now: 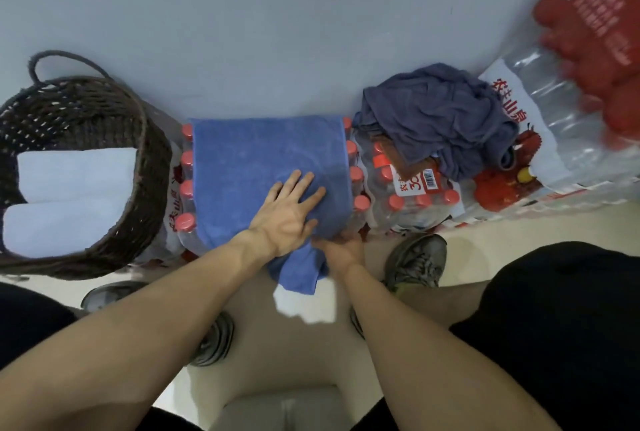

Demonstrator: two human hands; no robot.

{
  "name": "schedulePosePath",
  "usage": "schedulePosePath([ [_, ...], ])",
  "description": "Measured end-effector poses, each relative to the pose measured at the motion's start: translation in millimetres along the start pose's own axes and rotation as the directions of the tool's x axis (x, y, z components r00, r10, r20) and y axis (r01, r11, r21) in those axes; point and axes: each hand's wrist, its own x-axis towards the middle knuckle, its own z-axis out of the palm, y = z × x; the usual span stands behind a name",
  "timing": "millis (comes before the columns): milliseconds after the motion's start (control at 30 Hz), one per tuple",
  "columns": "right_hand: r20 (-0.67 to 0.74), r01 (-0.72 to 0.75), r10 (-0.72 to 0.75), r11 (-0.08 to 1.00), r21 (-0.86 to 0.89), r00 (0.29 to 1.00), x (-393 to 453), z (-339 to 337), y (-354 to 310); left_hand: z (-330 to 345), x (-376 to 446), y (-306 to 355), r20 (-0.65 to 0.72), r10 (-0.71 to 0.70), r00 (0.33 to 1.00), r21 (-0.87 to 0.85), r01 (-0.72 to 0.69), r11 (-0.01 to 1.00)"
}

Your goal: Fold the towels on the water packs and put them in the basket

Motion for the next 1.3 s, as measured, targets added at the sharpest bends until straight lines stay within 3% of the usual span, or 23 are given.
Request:
schedulePosePath([
  [100, -0.097, 0.000, -0.030, 0.954, -0.301, 0.995, 6, -6, 6, 2, 1, 0, -0.006, 0.004, 1.000, -0.020, -0.004, 1.000],
  [133, -0.096, 0.003, -0.036, 0.946, -0.325, 0.995, 4, -6, 6, 3, 1, -1, -0.011, 0.004, 1.000, -0.019, -0.004, 1.000],
  [267, -0.143, -0.012, -0.025, 0.967, -0.255, 0.989, 1, -9, 11, 4, 3, -5, -0.005, 0.004, 1.000, -0.005, -0.004, 1.000],
  [367, -0.164, -0.105, 0.079, 0.983, -0.152, 0.983, -4, -15, 15, 5, 4, -3, -0.005, -0.012, 1.000, 0.006, 0.012, 1.000],
  [533, 0.099, -0.307, 0.323, 0.940, -0.149, 0.941, -8, -25, 33, 2, 6, 0, 0.003, -0.022, 1.000, 0.020, 0.022, 1.000],
  [733, 0.226, -0.299, 0.374, 0.903, -0.307, 0.899, -17, -40, 56, -5, 8, 2, 0.039, -0.045, 0.998, 0.002, 0.045, 0.999],
  [967, 0.209, -0.096, 0.220, 0.872, -0.481, 0.953, -18, -46, 49, -10, 7, -1, 0.056, -0.027, 0.998, -0.012, 0.028, 1.000],
  [1067, 0.185, 0.235, -0.155, 0.769, -0.594, 0.971, -21, -50, 30, -18, 1, -3, -0.053, 0.008, 0.999, -0.106, -0.013, 0.994],
  [1100, 0.158, 0.337, -0.303, 0.743, -0.578, 0.940, -21, -50, 22, -22, -3, -2, -0.149, 0.034, 0.988, -0.155, -0.058, 0.986],
  [1167, 0.081, 0.442, -0.456, 0.781, -0.442, 0.886, -25, -44, 1, -28, -12, 4, -0.271, 0.033, 0.962, -0.269, -0.109, 0.957],
  [1300, 0.065, 0.453, -0.449, 0.875, -0.174, 0.891, -28, -28, -31, -32, -24, 18, 0.008, -0.004, 1.000, -0.600, 0.008, 0.800],
])
